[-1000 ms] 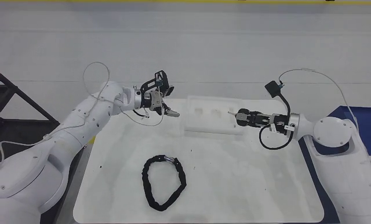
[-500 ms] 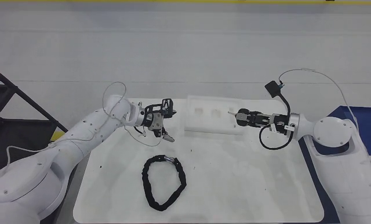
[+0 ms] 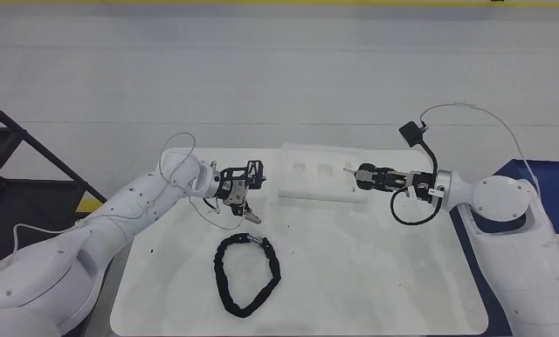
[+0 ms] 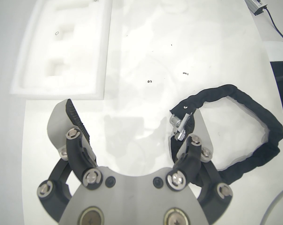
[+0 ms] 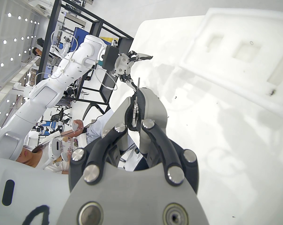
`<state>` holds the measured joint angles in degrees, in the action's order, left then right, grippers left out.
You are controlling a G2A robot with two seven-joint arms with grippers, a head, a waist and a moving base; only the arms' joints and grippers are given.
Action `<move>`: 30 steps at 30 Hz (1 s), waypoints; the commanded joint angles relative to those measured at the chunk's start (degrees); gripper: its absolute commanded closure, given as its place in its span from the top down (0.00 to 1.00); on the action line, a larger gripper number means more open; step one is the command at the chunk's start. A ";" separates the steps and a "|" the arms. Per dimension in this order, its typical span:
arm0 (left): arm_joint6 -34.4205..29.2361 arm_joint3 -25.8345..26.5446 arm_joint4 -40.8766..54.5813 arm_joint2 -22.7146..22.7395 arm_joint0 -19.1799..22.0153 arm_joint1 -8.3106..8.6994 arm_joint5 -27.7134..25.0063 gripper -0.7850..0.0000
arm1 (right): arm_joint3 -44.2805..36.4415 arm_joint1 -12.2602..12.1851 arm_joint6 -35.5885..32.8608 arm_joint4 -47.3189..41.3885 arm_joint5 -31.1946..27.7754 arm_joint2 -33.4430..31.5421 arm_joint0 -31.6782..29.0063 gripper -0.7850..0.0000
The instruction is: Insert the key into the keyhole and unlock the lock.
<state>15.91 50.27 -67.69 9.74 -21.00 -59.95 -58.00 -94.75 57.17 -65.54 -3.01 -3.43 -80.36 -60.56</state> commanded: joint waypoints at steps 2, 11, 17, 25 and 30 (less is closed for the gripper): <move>0.00 0.00 0.00 0.00 0.00 0.00 0.00 1.00 | 0.00 0.00 0.00 0.00 0.00 0.00 0.00 0.00; 4.28 1.36 -2.21 0.04 -2.34 1.14 0.00 1.00 | 0.00 0.00 0.00 0.00 0.00 0.00 0.00 0.00; 13.61 3.00 -10.12 0.00 -5.17 4.77 0.00 1.00 | 0.00 0.00 0.00 0.00 0.00 0.00 0.00 0.00; 23.44 4.69 -21.16 0.05 -7.91 7.54 4.09 1.00 | 0.00 0.00 0.00 0.00 0.00 0.00 0.00 0.00; 25.53 4.24 -25.22 0.03 -9.43 7.01 6.65 1.00 | 0.00 0.00 0.00 0.00 0.00 0.00 0.00 0.00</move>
<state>41.44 54.93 -92.67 9.74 -30.22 -52.75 -51.69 -94.75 57.17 -65.54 -3.01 -3.43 -80.36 -60.56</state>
